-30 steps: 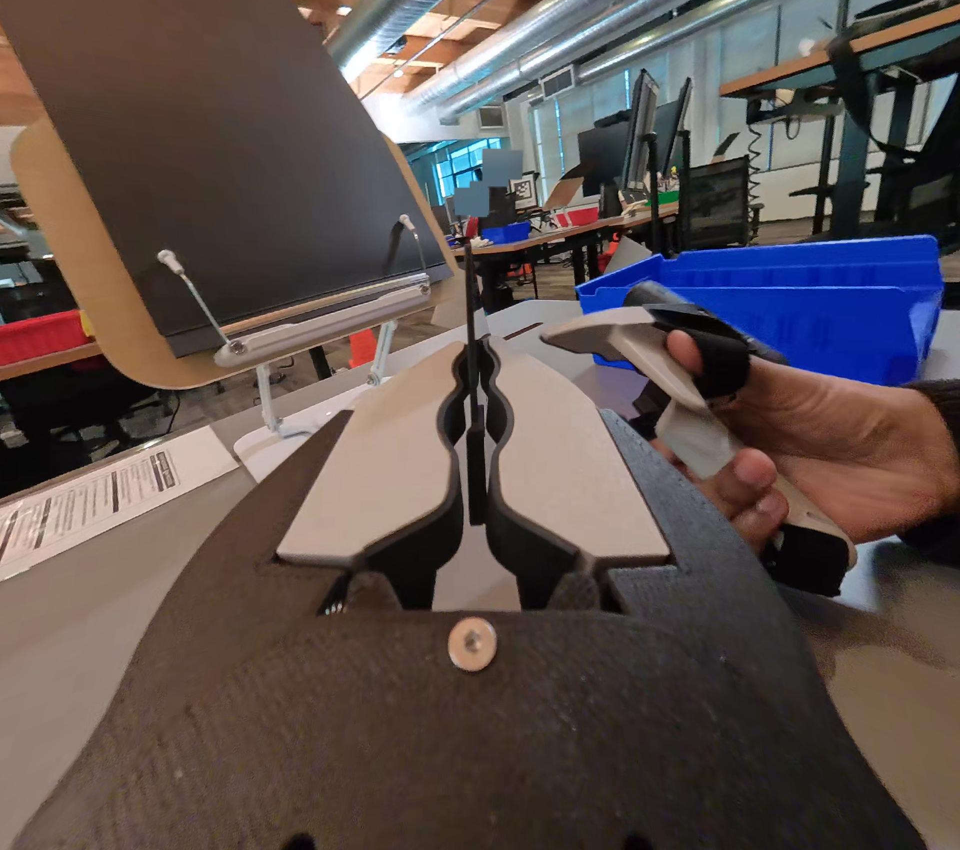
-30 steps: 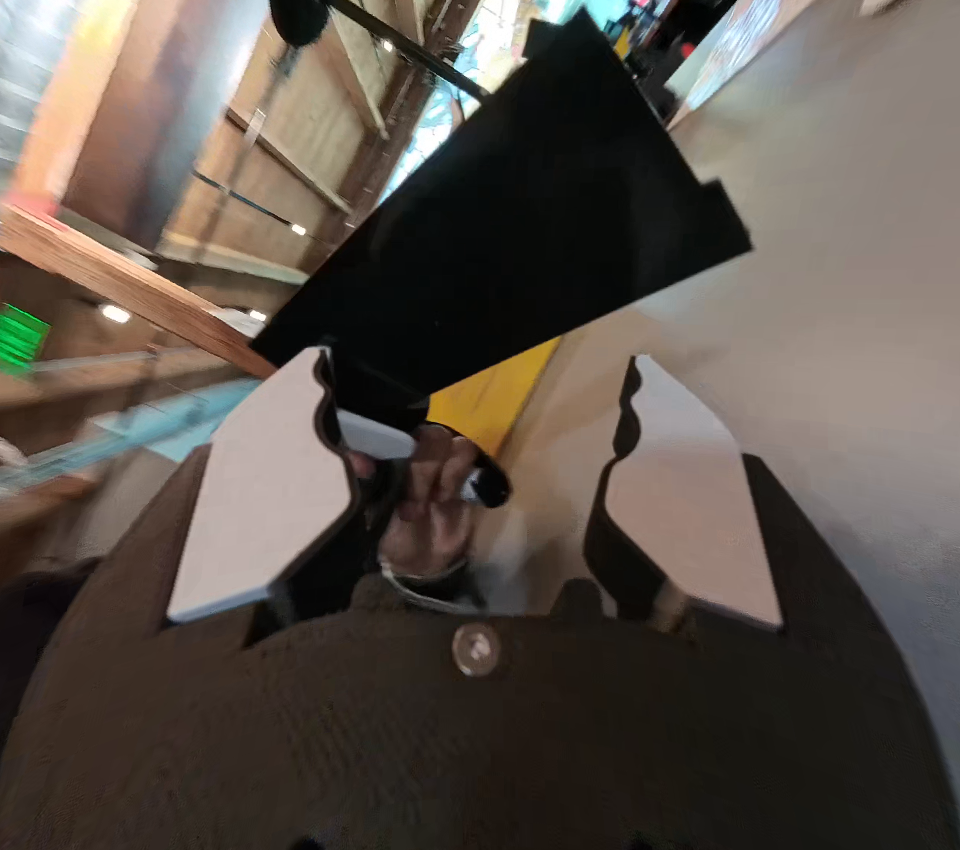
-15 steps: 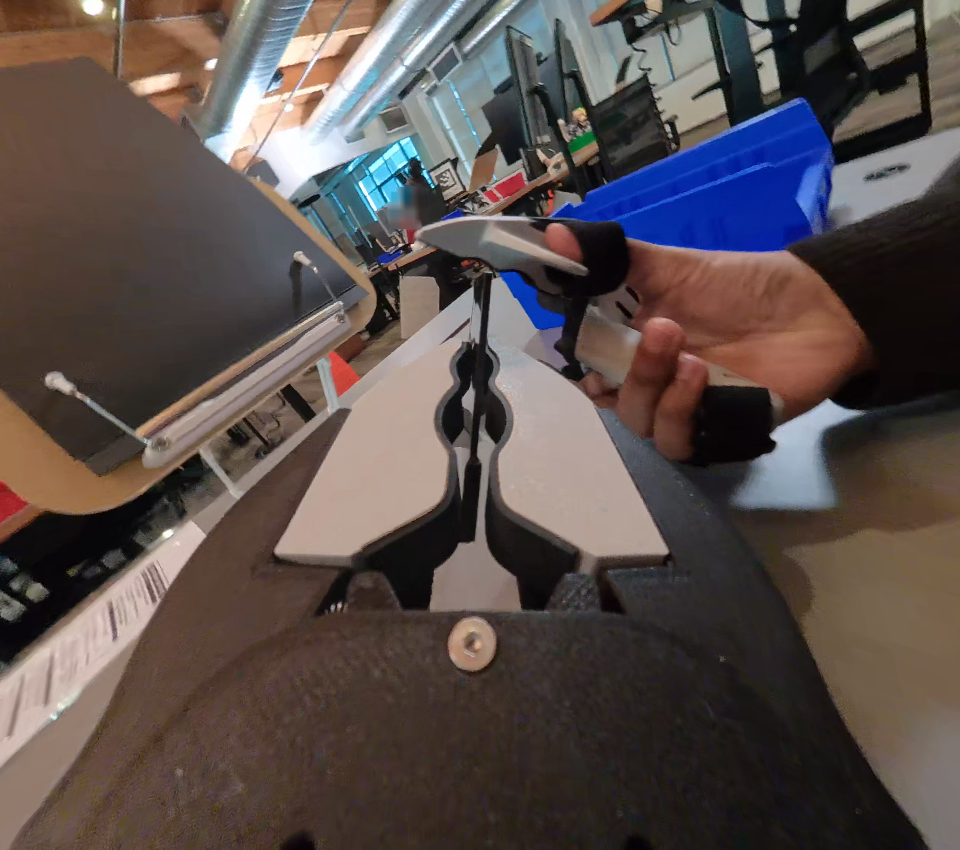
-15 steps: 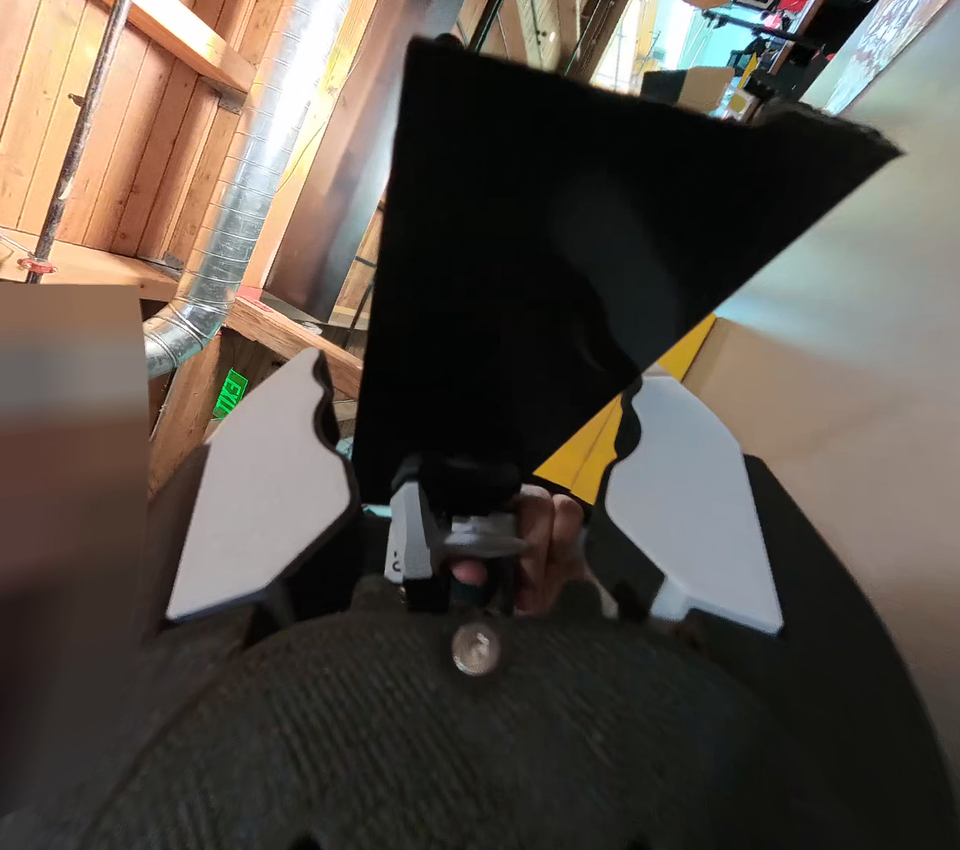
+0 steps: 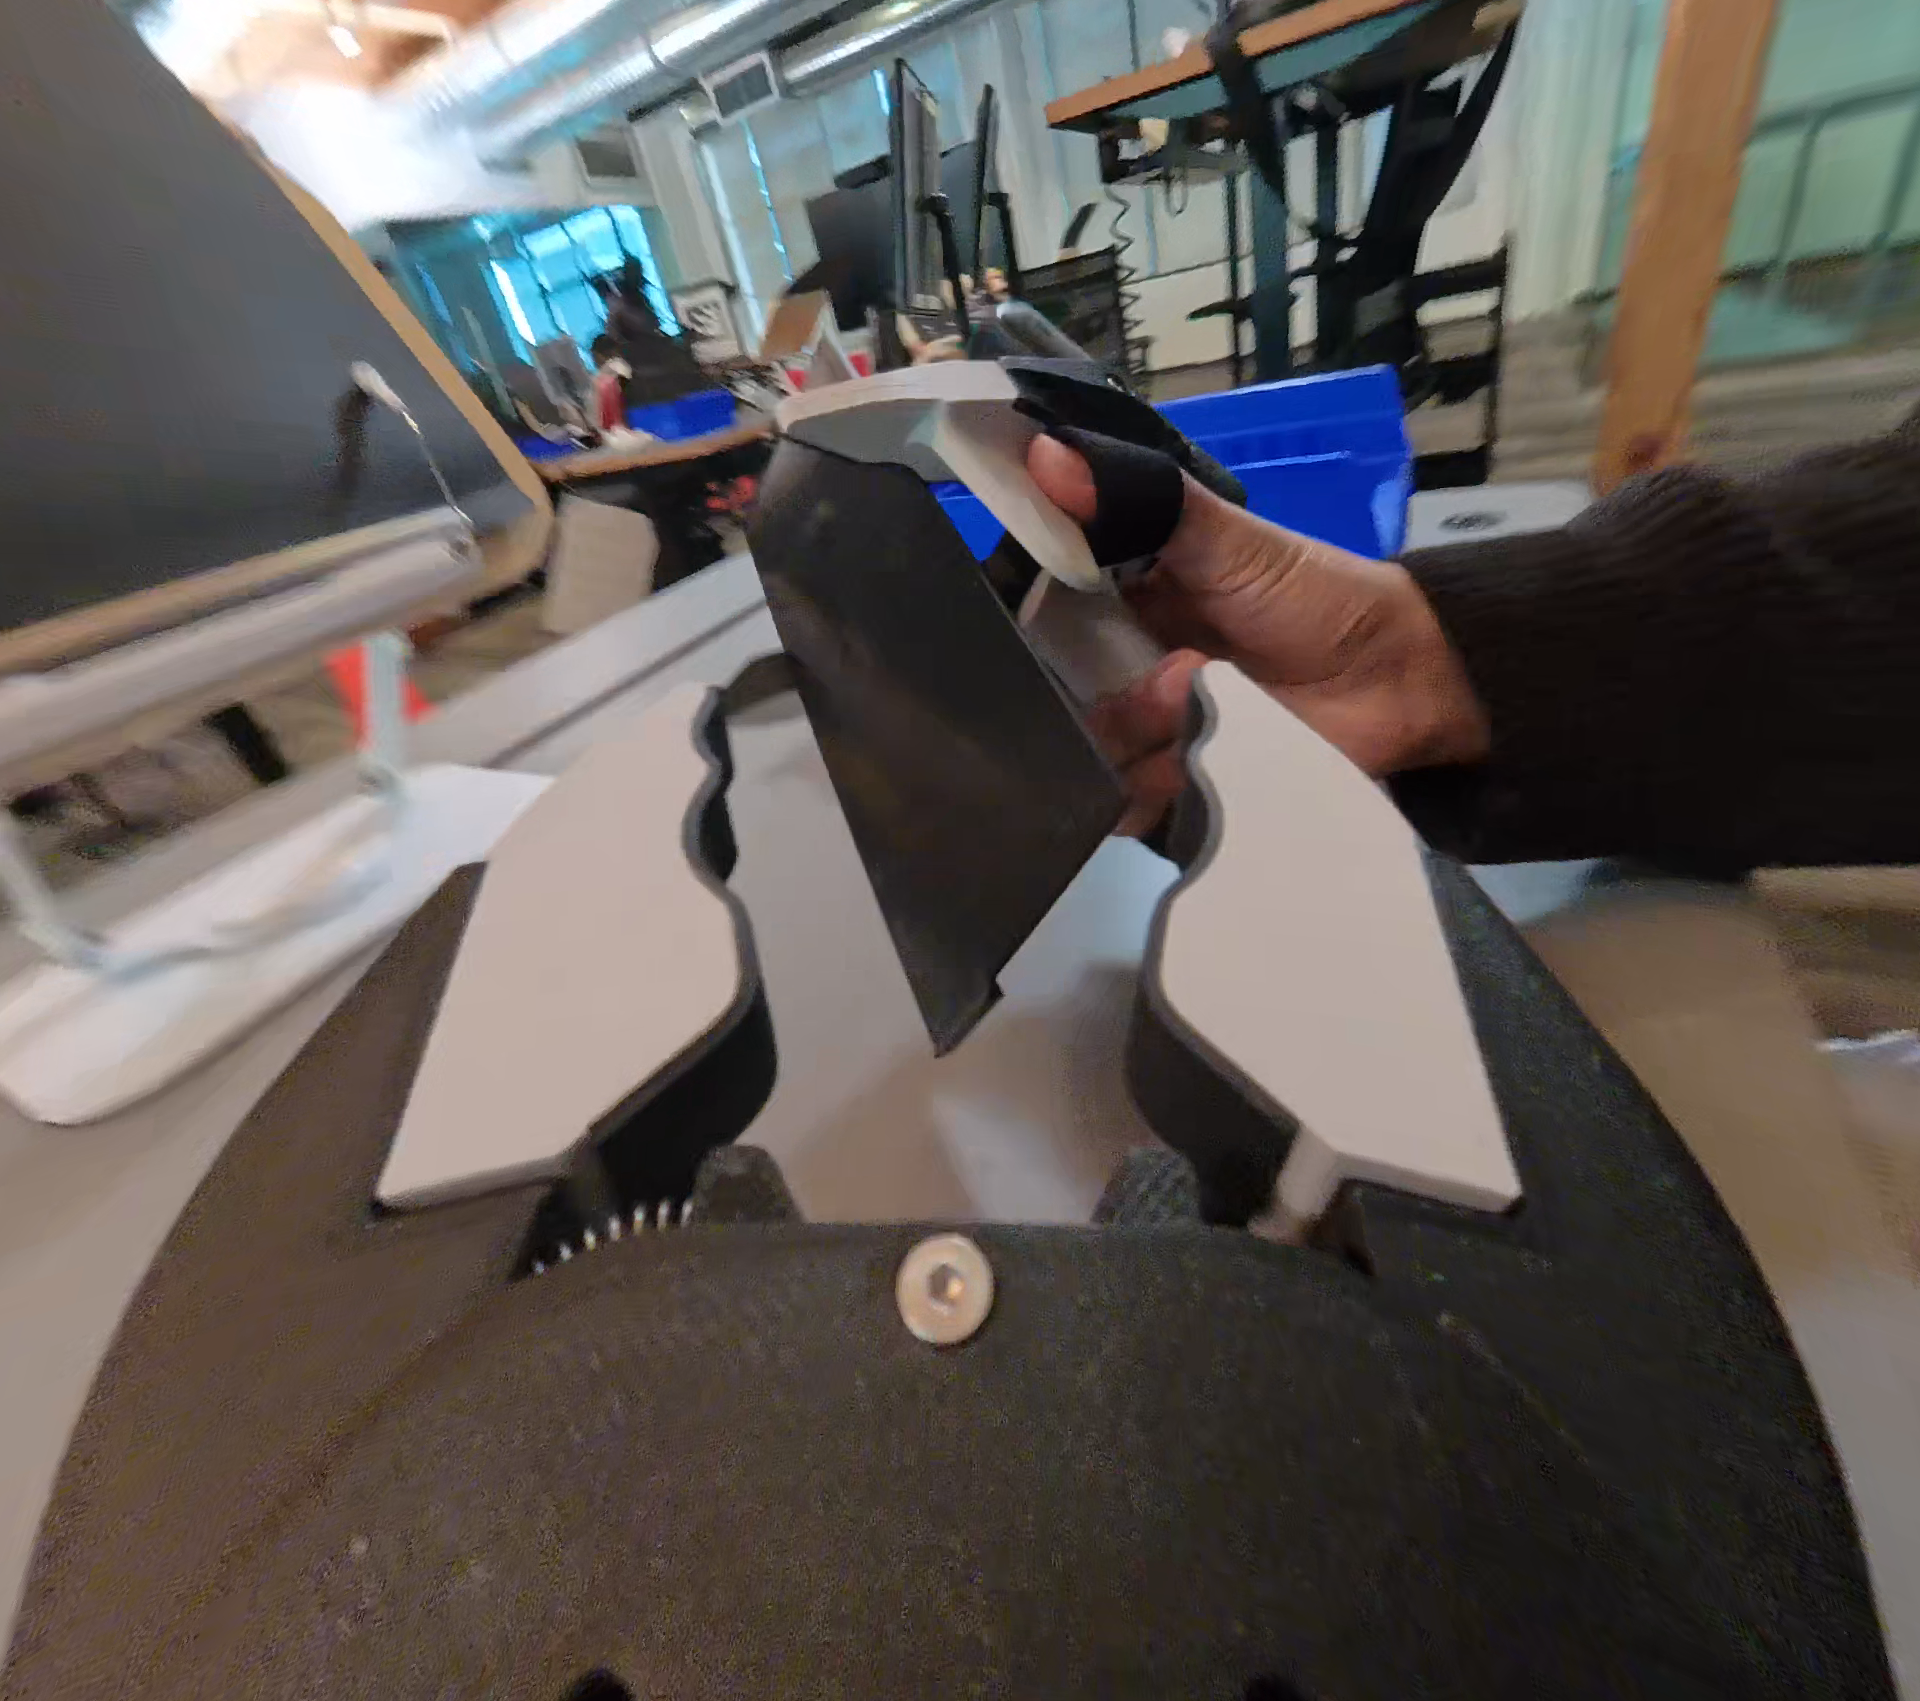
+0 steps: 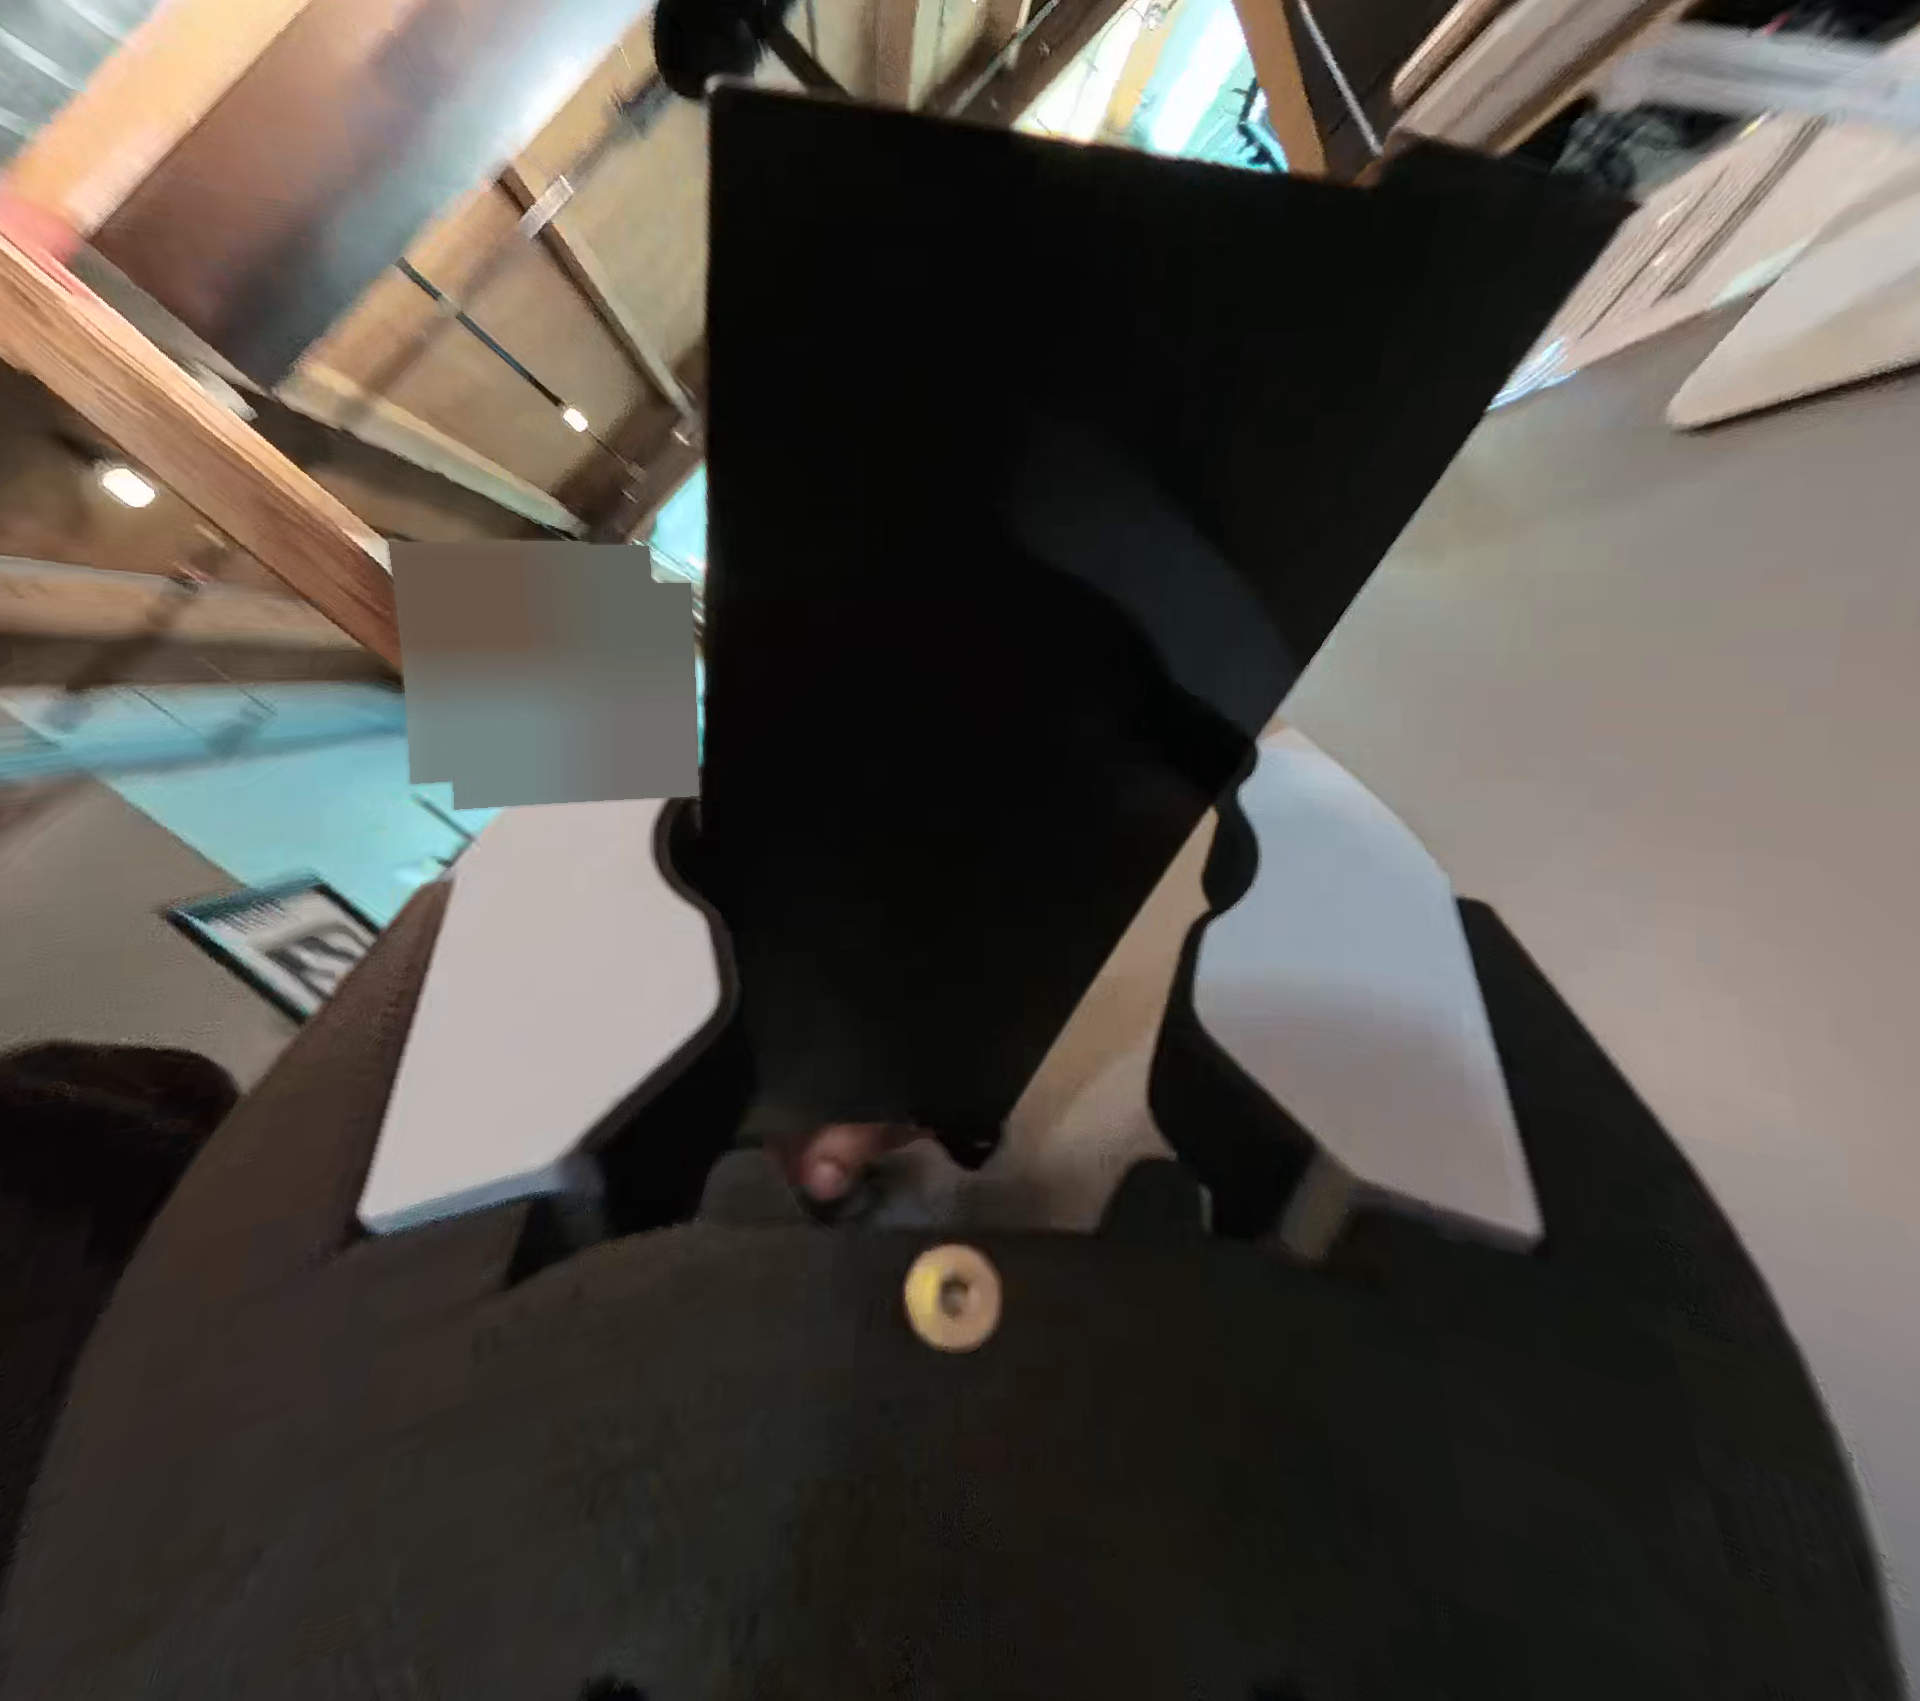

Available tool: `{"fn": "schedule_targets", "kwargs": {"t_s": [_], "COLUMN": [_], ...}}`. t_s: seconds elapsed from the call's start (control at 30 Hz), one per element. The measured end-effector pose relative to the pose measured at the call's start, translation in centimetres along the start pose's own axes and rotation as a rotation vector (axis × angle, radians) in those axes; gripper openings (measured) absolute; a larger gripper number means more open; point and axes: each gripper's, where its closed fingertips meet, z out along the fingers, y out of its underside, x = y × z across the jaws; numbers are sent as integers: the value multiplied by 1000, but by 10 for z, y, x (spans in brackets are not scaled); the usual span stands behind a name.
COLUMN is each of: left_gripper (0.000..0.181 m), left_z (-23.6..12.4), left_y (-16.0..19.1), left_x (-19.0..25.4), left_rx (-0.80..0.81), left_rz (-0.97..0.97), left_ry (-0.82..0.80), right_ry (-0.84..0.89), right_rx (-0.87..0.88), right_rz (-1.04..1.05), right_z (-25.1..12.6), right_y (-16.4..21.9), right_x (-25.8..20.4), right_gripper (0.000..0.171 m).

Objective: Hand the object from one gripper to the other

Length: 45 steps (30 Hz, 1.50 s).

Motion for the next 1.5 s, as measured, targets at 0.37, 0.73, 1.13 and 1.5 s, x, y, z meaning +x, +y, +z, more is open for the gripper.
{"fn": "schedule_targets", "kwargs": {"t_s": [0.37,0.73,1.13,1.5], "left_gripper": [131,121,95,94], "left_z": [4,4,3,1], "left_y": [33,53,45,38], "left_x": [14,42,48,-13], "left_rx": [-213,-375,-342,-252], "left_rz": [-825,-719,-652,-494], "left_ry": [356,422,452,126], "right_ry": [-37,-131,-171,-6], "right_rx": [-204,-340,-268,-24], "right_rz": [-367,-417,-418,-420], "right_z": [8,16,15,6], "right_y": [28,65,59,11], "right_x": [-24,-42,-50,-29], "right_gripper": [98,98,98,105]}}
